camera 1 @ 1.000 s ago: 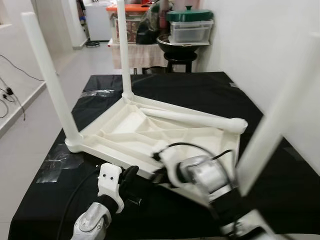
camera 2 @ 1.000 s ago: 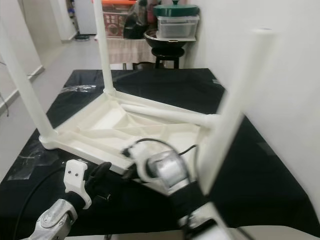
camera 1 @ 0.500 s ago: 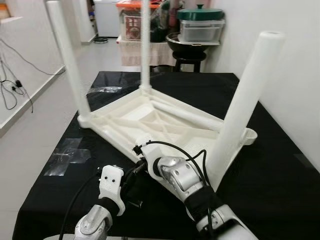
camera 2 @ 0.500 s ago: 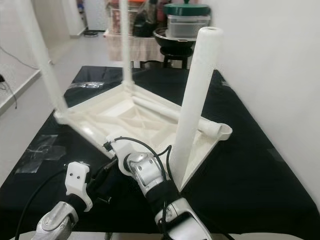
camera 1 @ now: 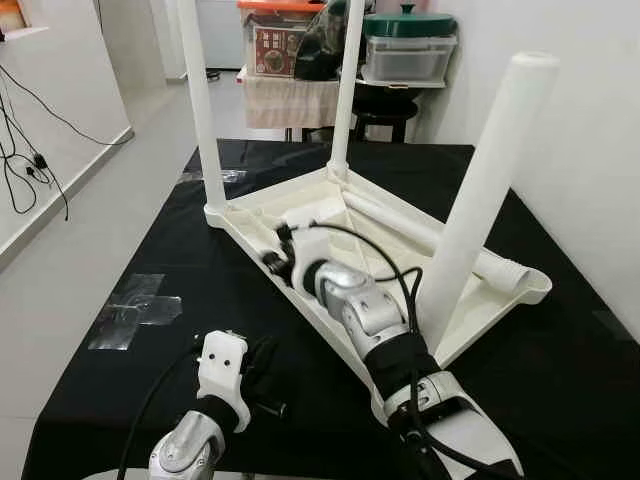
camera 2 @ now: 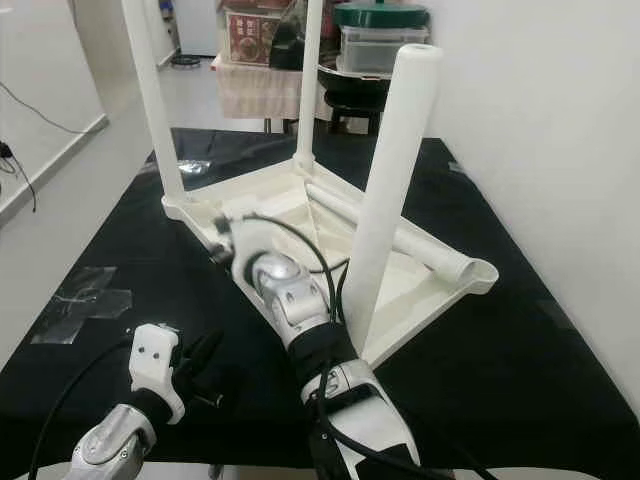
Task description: Building children table
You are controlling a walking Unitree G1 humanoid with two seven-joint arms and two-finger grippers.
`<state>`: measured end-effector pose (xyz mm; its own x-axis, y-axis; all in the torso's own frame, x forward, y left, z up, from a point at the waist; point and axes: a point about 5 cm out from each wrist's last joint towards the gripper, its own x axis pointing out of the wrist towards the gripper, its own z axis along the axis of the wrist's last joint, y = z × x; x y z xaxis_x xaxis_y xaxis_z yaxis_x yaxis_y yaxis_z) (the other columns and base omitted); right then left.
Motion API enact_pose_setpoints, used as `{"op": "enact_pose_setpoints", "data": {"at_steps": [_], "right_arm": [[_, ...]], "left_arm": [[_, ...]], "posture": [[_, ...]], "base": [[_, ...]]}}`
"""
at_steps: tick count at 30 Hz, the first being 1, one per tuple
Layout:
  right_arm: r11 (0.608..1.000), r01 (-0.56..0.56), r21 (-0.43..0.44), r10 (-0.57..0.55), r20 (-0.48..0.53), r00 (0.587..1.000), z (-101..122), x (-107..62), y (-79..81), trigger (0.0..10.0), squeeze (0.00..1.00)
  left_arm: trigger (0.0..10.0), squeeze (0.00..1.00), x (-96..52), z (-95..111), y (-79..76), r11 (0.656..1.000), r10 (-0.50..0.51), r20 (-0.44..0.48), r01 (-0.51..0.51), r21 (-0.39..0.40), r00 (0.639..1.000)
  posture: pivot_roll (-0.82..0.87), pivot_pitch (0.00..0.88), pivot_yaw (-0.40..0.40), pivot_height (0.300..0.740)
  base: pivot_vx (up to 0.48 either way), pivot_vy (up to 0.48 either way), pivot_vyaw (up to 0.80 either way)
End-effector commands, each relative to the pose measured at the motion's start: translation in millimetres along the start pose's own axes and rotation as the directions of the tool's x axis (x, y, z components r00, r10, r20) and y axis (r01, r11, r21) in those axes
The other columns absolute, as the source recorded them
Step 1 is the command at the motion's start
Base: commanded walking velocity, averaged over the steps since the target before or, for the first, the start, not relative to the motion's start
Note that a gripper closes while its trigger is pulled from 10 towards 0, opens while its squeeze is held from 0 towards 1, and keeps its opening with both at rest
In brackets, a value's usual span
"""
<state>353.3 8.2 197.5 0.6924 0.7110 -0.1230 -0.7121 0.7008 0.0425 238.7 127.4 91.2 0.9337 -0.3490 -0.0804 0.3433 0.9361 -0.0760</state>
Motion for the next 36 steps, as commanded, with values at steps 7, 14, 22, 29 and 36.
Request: {"op": "enact_pose_setpoints", "data": {"at_steps": [7, 14, 22, 29, 36], "right_arm": [[0.951, -0.306, 0.046, 0.304, 0.042, 0.952, -28, -19.3, 43.8, 10.0, 0.00], [0.879, -0.467, 0.100, 0.456, 0.117, 0.882, -29, -55.4, 42.8, 10.0, 0.00], [0.837, -0.534, 0.117, 0.510, 0.185, 0.840, -31, -97.7, 16.6, 10.0, 0.00], [0.831, -0.548, 0.097, 0.537, 0.116, 0.835, -47, -149.5, -8.8, 10.0, 0.00], [0.890, -0.435, 0.135, 0.439, 0.004, 0.898, -58, -195.3, -43.6, 10.0, 0.00]], "left_arm": [[10.0, 0.00, 1.3, 2, 10.7, 0.997, 0.079, 0.009, -0.079, 0.013, 0.997], [10.0, 0.00, 1.7, -2, 35.2, 0.971, 0.240, -0.033, -0.240, 0.019, 0.970], [10.0, 0.00, 0.3, 0, 40.0, 0.962, 0.268, -0.011, -0.267, 0.050, 0.963], [10.0, 0.00, -2.5, -1, 41.1, 0.961, 0.270, 0.002, -0.270, 0.066, 0.963], [10.0, 0.00, -2.4, 1, 40.5, 0.965, 0.250, 0.020, -0.251, 0.072, 0.968]], "posture": [[-0.05, 0.000, -0.060, 0.740], [-0.06, 0.000, -0.047, 0.740], [-0.06, 0.000, -0.040, 0.740], [-0.06, 0.000, -0.037, 0.740], [-0.07, 0.000, -0.034, 0.740]], "base": [[0.000, 0.000, 0.00], [0.000, 0.137, 0.00], [0.000, 0.420, 0.00], [0.000, 0.000, 0.00], [0.000, 0.000, 0.00]]}}
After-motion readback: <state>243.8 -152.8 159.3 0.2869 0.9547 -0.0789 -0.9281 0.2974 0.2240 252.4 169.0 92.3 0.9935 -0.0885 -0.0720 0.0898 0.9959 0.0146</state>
